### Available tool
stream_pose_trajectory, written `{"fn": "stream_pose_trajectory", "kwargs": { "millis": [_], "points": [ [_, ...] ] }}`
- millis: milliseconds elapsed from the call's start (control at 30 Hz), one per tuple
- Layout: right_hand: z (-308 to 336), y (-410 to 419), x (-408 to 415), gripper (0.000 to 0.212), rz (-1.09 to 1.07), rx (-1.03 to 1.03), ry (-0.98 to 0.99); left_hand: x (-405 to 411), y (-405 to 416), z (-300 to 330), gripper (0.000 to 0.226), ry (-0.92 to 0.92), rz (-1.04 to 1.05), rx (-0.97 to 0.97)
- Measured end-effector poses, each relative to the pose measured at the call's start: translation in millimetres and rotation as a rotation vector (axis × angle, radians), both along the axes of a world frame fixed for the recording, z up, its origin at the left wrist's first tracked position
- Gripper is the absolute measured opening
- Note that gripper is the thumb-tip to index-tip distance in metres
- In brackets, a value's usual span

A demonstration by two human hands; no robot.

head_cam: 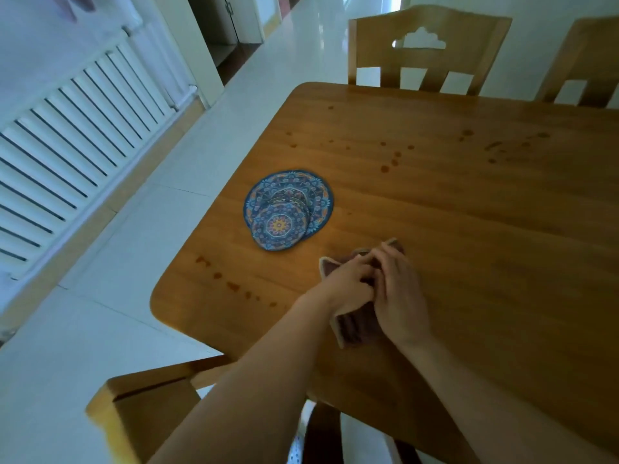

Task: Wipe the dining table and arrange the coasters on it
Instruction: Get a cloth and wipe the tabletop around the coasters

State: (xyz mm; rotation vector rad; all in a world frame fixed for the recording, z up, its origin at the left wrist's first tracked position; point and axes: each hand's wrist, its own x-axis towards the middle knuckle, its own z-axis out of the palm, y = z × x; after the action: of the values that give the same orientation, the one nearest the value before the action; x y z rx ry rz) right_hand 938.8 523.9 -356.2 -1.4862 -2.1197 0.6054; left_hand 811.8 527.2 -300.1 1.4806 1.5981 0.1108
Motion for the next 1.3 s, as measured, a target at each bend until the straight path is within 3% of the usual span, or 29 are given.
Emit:
{"fn": "stream_pose_trajectory", "kwargs": {
  "millis": [67,167,267,400,500,600,800,1067,1300],
  "points": [
    [-2.6,-2.5,-15.5,0.055,-0.002,-0.037,-0.186,-33.2,-5.7,13.7,0.026,-0.021,0.015,-0.006],
    [-7.8,-8.6,-27.3,0.081,0.027,-0.002,-0.523,-88.5,-17.6,21.7,0.020,0.019,0.047,0.094],
    [-10.7,-15.5,-35.0,0.097,0.014,-0.053,-0.636,-153.5,-34.0,19.5,0.022,0.141,0.107,0.220],
    [-13.4,-35.6,-44.1,0.094,-0.016,-0.071,-0.640,-240.5,-63.3,-3.0,0.032,0.433,0.337,0.431],
    [-13.2,-58.0,-54.0,0.080,0.005,-0.055,-0.568,-283.3,-88.1,-33.4,0.049,0.550,0.582,0.302],
    [-15.7,-78.0,-68.2,0.071,0.097,-0.014,-0.539,-290.8,-99.7,-56.9,0.064,0.443,0.707,0.100],
    [-16.0,-78.2,-124.6,0.066,0.269,0.056,-0.503,-292.0,-93.5,-57.1,0.070,0.280,0.795,0.078],
    [-17.6,-48.9,-238.4,0.066,0.449,0.125,-0.422,-296.5,-95.1,-59.8,0.080,0.273,0.750,0.067],
    [-13.2,-26.4,-299.6,0.076,0.502,0.068,-0.355,-297.4,-93.9,-55.6,0.074,0.176,0.806,0.085]
  ]
}}
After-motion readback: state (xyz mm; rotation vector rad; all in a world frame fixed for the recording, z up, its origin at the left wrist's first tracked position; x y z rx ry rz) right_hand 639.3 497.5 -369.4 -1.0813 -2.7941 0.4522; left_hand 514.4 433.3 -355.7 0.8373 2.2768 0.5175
